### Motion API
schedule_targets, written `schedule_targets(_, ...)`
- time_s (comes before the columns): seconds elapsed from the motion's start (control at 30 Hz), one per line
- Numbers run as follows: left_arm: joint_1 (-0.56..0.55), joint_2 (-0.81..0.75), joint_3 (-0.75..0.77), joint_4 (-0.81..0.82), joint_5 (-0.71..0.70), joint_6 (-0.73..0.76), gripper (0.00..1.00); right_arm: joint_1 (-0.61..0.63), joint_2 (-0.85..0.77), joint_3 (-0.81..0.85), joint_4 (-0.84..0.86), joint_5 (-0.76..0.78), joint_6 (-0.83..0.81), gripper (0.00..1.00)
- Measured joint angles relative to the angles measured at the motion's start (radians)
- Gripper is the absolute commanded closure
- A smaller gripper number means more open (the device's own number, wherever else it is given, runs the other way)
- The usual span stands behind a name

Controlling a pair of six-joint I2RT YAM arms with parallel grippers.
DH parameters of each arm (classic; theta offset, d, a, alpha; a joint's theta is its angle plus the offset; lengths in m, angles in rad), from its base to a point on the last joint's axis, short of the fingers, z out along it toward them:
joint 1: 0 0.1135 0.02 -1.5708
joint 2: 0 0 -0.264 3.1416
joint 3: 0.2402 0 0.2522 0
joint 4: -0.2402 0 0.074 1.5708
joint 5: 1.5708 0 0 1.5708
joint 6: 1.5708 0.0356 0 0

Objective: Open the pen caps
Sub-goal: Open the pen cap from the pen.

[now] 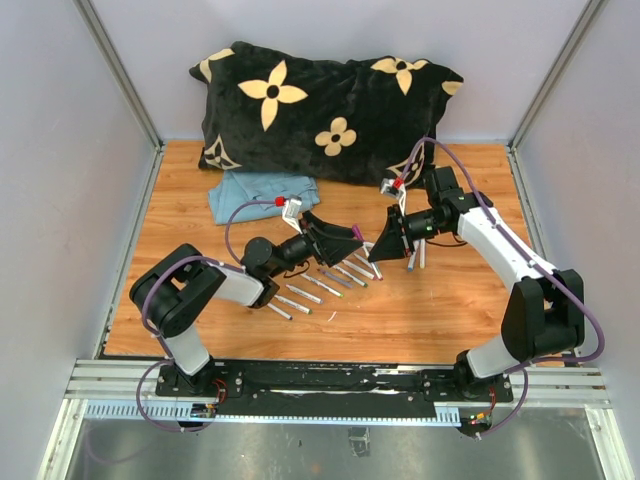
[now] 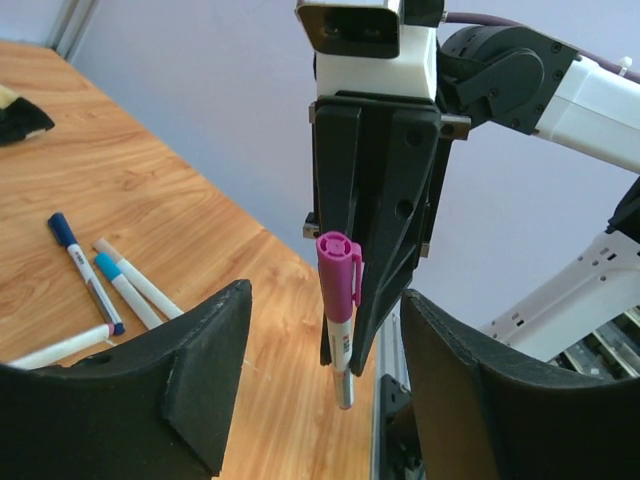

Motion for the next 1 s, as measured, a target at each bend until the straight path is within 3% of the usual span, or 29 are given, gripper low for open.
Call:
schedule_targets(0.2, 0.0, 0.007, 0.028, 0.0, 0.003, -0.018, 0.53, 0.023, 0.0, 0.0, -0.023, -0.001, -0.027, 0.99)
schedule_targets(0.33, 0.0, 0.016, 0.043, 0.0, 0.013, -0.037, 0.84, 0.029, 0.0, 0.0, -0.028, 0.001, -0.038, 0.99)
schedule_targets(0.43, -0.003, 0.016, 0.053, 0.004, 0.031, -0.051, 0.99, 0.029, 0.0, 0.0, -0.027, 0.014, -0.044, 0.97)
schedule_targets(0.5, -0.005, 0.016, 0.054, 0.003, 0.035, -0.058, 1.0, 0.029, 0.0, 0.0, -0.028, 0.016, -0.046, 0.86)
schedule_targets(0.6, -0.006, 0.016, 0.054, 0.004, 0.031, -0.063, 1.0, 0.029, -0.004, 0.0, -0.025, 0.018, -0.042, 0.57)
schedule_targets(0.7, -0.011, 0.016, 0.053, 0.003, 0.006, -0.063, 1.0, 0.031, -0.029, -0.007, 0.001, 0.024, -0.015, 0.46)
schedule_targets(0.87, -0.032, -0.002, 0.035, 0.002, -0.06, -0.062, 1.0, 0.058, -0.092, -0.048, 0.076, 0.046, 0.039, 0.48)
schedule_targets(1.0, -0.042, -0.031, 0.025, 0.002, -0.101, -0.062, 1.0, 0.106, -0.095, -0.055, 0.116, 0.085, 0.076, 0.63)
